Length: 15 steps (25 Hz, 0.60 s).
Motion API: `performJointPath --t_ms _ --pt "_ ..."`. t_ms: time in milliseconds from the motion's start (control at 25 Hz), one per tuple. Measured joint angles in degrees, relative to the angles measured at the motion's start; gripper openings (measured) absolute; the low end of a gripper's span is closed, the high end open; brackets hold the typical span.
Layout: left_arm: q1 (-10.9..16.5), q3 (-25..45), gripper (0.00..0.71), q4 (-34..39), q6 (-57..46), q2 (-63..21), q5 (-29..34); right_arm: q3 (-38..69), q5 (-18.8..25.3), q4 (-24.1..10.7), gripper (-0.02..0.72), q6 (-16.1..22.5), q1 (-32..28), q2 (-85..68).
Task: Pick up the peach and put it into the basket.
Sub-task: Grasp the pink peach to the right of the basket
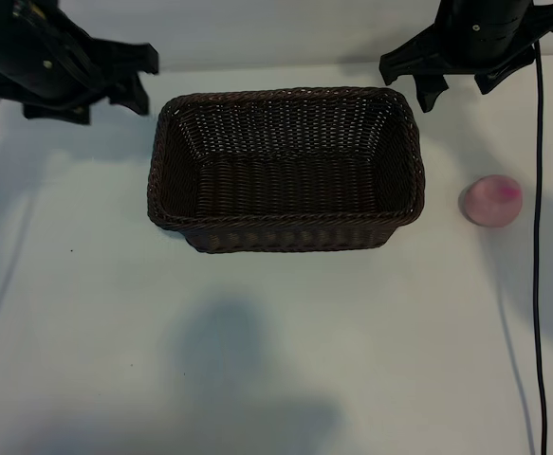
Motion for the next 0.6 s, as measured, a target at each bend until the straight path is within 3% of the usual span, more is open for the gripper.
performJointPath --t_ms 240,600 --pt "3.17 -0.10 0.586 2.36 -1.92 -1.00 2.40 0.00 0.00 0.00 0.588 0.00 0.00 0.00" --pt "3.29 -0.10 0.586 -1.70 0.73 -0.95 2.41 0.00 0.00 0.05 0.588 0.00 0.00 0.00"
